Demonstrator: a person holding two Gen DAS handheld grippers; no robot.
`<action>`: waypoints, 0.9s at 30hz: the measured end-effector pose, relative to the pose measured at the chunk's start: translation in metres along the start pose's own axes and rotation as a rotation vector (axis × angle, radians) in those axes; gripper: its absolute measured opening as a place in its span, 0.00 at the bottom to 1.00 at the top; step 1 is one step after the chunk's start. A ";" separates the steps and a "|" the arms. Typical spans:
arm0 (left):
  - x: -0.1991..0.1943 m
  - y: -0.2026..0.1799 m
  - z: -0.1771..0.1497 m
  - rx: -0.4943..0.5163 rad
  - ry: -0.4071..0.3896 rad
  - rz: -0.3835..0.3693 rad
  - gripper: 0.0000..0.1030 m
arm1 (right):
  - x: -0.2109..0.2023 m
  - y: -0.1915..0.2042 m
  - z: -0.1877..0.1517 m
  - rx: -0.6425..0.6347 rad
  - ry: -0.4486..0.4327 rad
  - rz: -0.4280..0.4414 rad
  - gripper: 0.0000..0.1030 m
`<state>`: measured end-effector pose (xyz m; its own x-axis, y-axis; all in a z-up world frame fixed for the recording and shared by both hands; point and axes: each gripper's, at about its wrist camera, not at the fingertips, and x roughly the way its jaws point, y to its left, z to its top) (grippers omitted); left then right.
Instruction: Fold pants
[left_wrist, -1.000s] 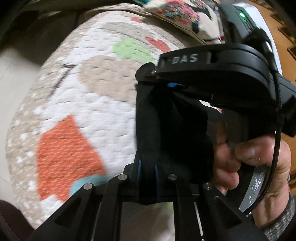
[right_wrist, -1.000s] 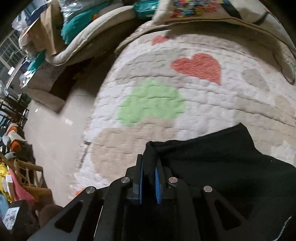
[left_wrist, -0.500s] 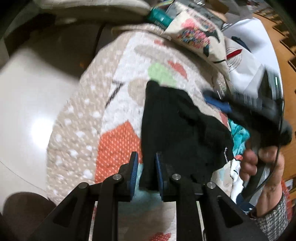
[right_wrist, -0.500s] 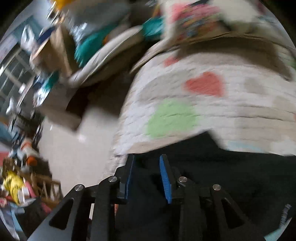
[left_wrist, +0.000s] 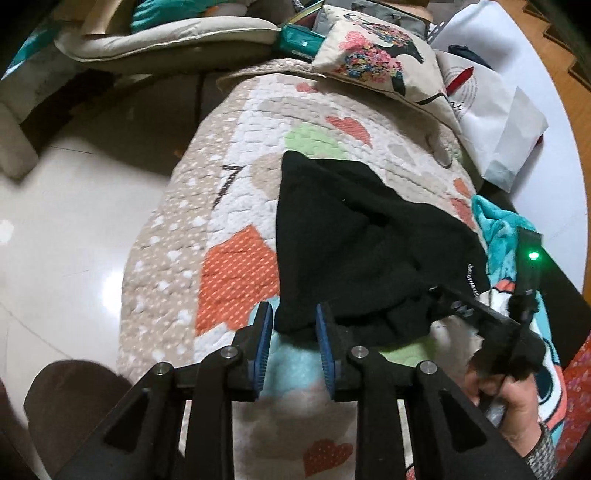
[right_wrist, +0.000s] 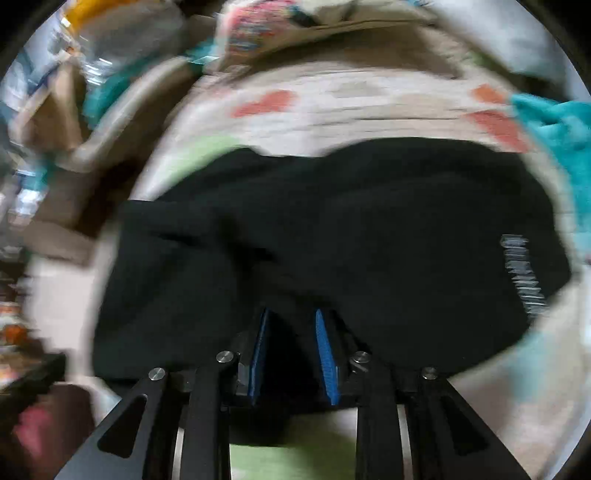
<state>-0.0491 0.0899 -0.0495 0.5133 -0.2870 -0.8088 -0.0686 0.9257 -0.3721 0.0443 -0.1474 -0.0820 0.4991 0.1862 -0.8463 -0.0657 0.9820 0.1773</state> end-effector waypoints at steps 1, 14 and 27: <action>-0.002 -0.003 -0.001 0.002 -0.003 0.011 0.23 | -0.005 -0.011 0.001 0.052 -0.002 0.052 0.26; 0.002 -0.094 -0.021 0.139 -0.004 0.066 0.28 | -0.068 -0.136 -0.010 0.548 -0.165 0.246 0.33; 0.013 -0.133 0.041 0.105 -0.038 0.028 0.29 | -0.091 -0.175 -0.035 0.688 -0.199 0.313 0.41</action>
<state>0.0012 -0.0266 0.0082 0.5451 -0.2533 -0.7992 0.0062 0.9545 -0.2983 -0.0198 -0.3346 -0.0533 0.6957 0.3782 -0.6108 0.2890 0.6310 0.7199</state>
